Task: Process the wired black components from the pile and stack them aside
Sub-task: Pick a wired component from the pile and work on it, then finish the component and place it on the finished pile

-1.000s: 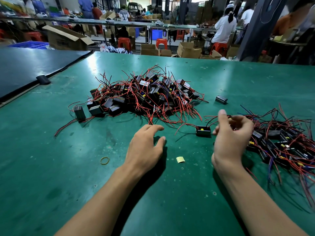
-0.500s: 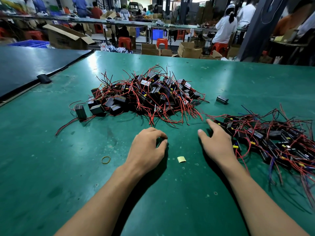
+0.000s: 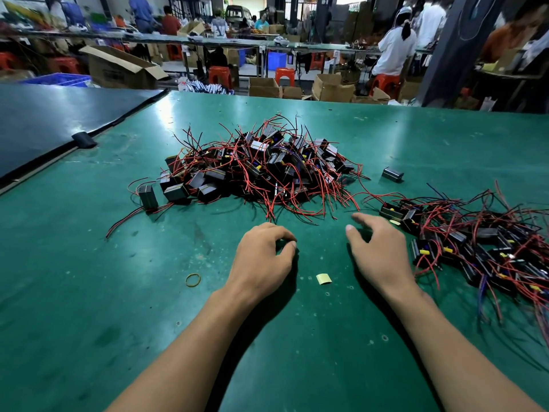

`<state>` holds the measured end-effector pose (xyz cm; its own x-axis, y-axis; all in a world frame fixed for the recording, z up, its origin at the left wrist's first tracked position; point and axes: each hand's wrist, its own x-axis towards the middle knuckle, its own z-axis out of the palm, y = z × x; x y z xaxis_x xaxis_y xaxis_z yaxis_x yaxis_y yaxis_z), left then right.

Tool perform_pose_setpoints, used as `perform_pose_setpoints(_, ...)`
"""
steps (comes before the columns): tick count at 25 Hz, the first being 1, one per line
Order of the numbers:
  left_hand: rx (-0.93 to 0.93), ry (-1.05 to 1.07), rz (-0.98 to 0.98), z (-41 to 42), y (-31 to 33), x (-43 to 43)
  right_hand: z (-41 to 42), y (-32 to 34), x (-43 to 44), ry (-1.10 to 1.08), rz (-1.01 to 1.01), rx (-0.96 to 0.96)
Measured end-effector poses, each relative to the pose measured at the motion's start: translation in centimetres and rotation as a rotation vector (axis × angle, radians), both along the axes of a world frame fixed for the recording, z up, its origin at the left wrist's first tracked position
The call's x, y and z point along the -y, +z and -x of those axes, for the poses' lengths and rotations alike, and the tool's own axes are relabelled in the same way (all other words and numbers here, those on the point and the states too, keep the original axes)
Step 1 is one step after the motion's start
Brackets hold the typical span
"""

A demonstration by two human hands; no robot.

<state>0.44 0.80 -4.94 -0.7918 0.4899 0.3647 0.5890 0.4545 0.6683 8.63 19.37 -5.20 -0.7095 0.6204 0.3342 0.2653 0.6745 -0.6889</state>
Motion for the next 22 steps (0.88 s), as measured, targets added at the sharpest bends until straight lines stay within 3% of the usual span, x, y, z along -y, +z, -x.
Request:
perform_pose_setpoints(5, 0.108, 0.142, -0.181, 0.7, 0.4, 0.0, 3.2, -0.6, 5.0, 0.195, -0.083, -0.103)
perform_pose_setpoints(9, 0.209, 0.271, -0.354, 1.5, 0.9, 0.5, 7.2, 0.4, 6.4, 0.115, -0.081, -0.024)
perform_pose_setpoints(14, 0.29, 0.325, -0.412, 2.0, 0.9, 0.6, 11.9, 1.8, 7.2, -0.02, 0.267, 0.174)
perform_pose_setpoints(17, 0.314, 0.306, -0.433, 1.9, 0.9, 0.5, 12.6, 1.9, 7.1, 0.054, 0.466, 0.089)
perform_pose_setpoints(22, 0.413, 0.355, -0.508, 2.4, 0.9, 0.6, 9.4, 1.9, 6.7, 0.166, 0.618, 0.014)
